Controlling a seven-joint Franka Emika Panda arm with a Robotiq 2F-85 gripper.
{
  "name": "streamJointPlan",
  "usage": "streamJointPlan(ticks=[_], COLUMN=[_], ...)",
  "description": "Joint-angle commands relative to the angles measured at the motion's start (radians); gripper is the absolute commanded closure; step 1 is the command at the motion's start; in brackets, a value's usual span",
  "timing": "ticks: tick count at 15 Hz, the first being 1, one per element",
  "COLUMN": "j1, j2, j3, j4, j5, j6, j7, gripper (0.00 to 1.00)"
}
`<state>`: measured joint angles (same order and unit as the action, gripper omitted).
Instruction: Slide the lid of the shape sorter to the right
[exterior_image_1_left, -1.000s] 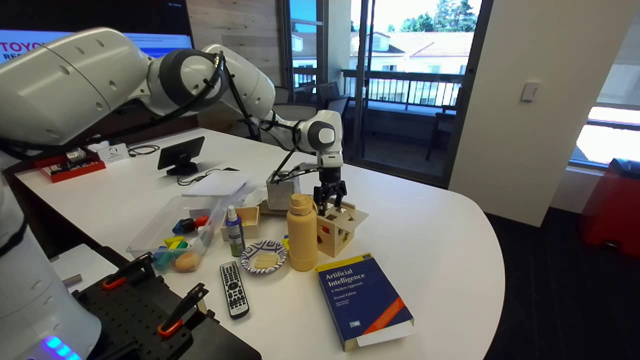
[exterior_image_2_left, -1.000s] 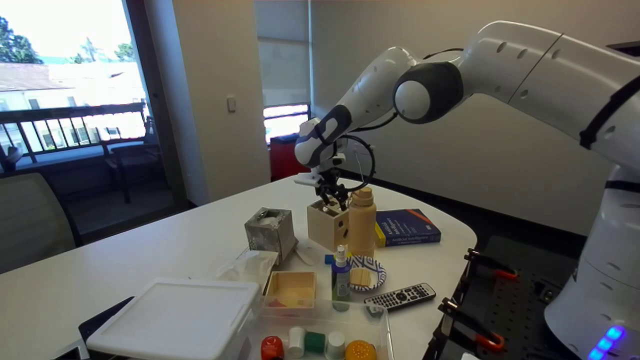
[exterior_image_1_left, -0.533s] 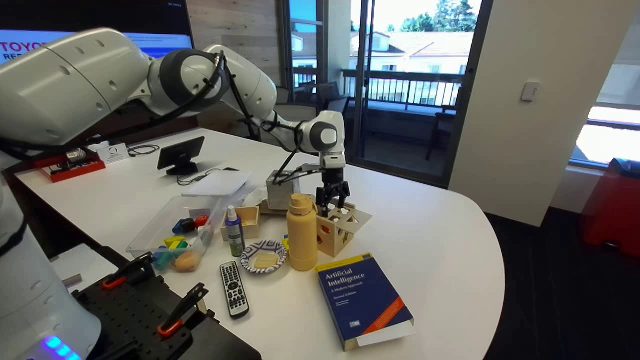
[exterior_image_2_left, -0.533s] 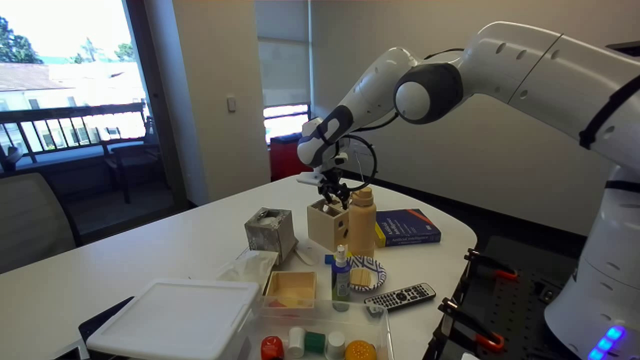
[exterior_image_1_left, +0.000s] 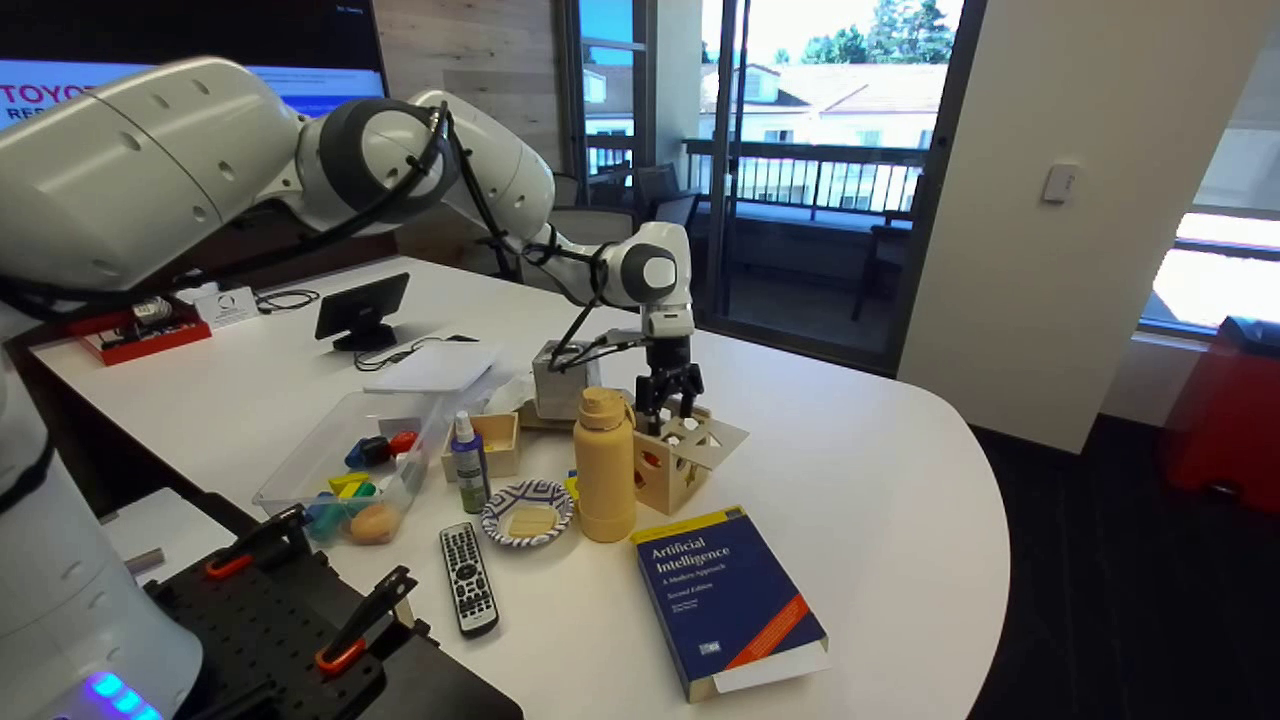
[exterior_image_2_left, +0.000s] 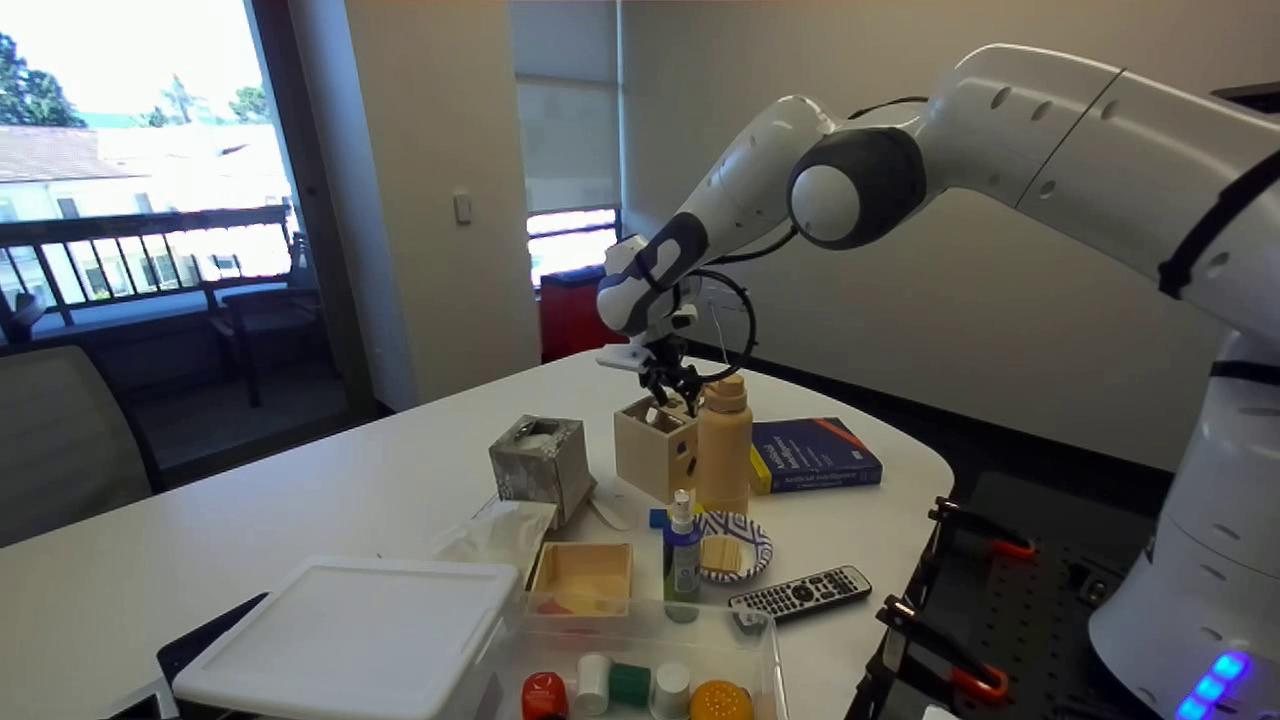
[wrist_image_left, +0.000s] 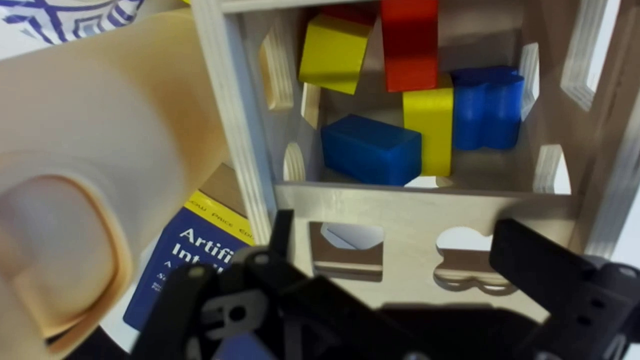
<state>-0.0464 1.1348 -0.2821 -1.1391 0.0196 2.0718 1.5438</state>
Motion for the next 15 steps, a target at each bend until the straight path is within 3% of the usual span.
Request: streamJointPlan(ticks=[1,15], j1=[0.001,0.004], j2=[-0.002,-0.135], j3=[-0.003,0.055], j4=[-0.012,-0.037], j5=[-0.025,0.019], j6=[0.023,0.192], j7=[0.047,0.026], gripper=[0.00,0.00])
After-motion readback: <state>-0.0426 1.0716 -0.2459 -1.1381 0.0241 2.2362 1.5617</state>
